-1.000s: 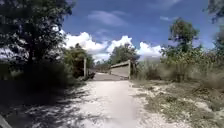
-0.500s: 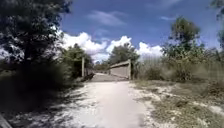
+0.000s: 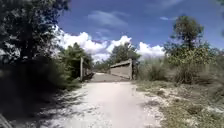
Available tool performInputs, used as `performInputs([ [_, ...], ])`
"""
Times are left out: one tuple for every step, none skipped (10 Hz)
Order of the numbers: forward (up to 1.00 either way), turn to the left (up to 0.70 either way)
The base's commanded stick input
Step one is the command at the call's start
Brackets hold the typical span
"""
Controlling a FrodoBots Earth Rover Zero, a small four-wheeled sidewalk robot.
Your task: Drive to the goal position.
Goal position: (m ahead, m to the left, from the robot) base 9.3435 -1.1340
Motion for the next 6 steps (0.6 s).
performInputs([
  [0.50, 0.00],
  [0.50, 0.00],
  [0.50, 0.00],
  [0.50, 0.00],
  [0.50, 0.00],
  [0.50, 0.00],
])
